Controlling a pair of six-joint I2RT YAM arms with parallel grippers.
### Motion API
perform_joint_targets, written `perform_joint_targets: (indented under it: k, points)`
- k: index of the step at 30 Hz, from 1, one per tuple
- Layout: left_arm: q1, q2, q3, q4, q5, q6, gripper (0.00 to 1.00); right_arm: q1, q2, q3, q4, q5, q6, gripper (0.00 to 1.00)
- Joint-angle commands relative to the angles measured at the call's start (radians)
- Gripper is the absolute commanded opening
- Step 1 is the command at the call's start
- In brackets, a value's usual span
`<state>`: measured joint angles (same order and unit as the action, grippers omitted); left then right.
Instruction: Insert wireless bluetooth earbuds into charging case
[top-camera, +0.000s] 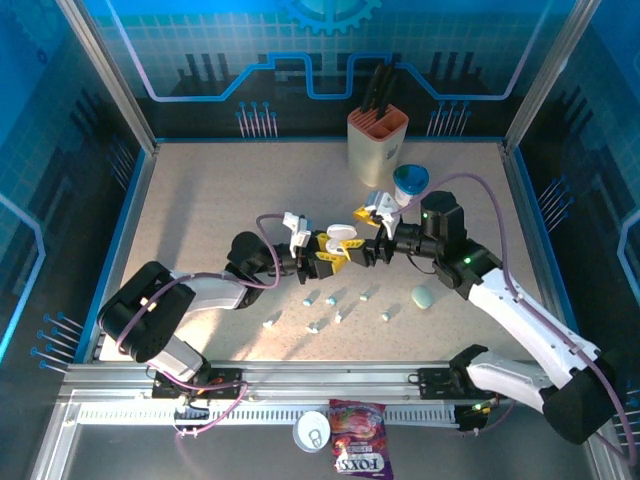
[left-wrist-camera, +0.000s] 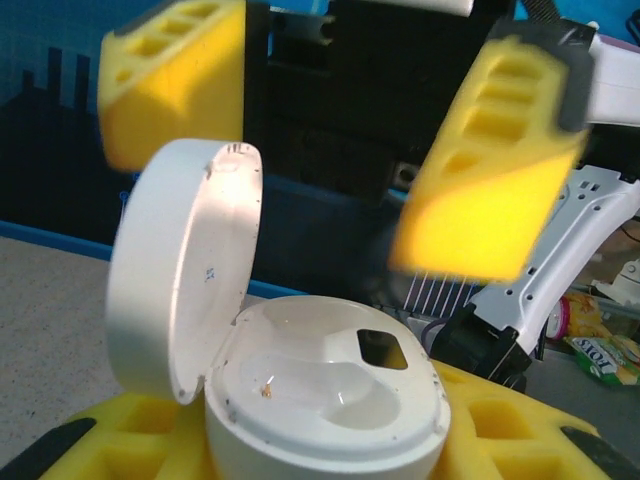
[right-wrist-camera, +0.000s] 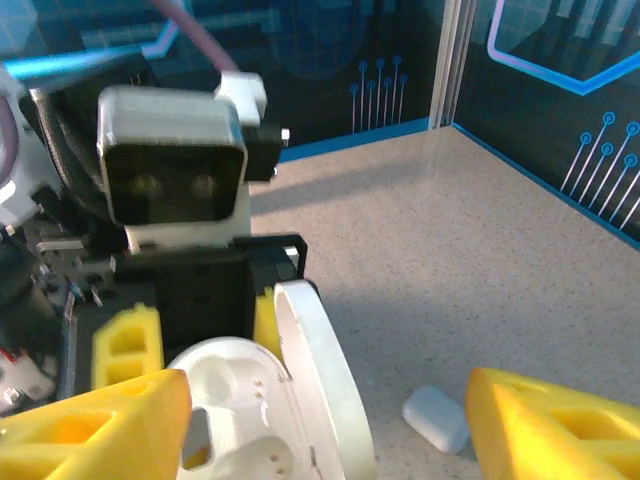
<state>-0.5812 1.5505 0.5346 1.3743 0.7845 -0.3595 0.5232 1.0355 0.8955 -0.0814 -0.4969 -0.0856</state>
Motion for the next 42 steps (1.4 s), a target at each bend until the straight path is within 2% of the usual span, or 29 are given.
perform_joint_targets:
  k: [1, 6, 11, 16, 20, 23, 29, 35, 42]
  points:
    - [0.026, -0.024, -0.021, 0.028, -0.028, 0.028, 0.37, -0.004, -0.062, -0.030, 0.060, 0.006, 0.068, 0.84]
    - [0.083, -0.034, -0.042, 0.028, -0.042, 0.028, 0.37, -0.080, -0.153, -0.106, 0.114, 0.052, 0.241, 0.93]
    - [0.176, -0.068, -0.058, 0.028, -0.050, 0.021, 0.37, -0.148, -0.184, -0.165, 0.045, 0.165, 0.483, 0.88]
    - [0.261, -0.089, -0.056, 0.028, -0.069, 0.033, 0.37, -0.133, -0.142, -0.264, 0.084, 0.193, 0.791, 0.82]
    - [0.323, -0.085, -0.027, 0.028, -0.083, 0.045, 0.37, -0.003, -0.059, -0.293, 0.074, 0.265, 0.980, 0.79]
    - [0.371, -0.079, -0.007, 0.028, -0.091, 0.070, 0.37, 0.102, 0.025, -0.271, 0.041, 0.291, 1.058, 0.79]
    - [0.439, -0.063, 0.031, 0.027, -0.090, 0.104, 0.36, 0.300, 0.235, -0.224, 0.144, 0.301, 1.189, 0.77]
    - [0.458, -0.049, 0.040, 0.029, -0.128, 0.181, 0.37, 0.475, 0.474, -0.149, 0.322, 0.382, 1.380, 0.70]
    - [0.462, -0.040, 0.052, 0.028, -0.143, 0.211, 0.37, 0.610, 0.711, -0.047, 0.423, 0.438, 1.578, 0.58]
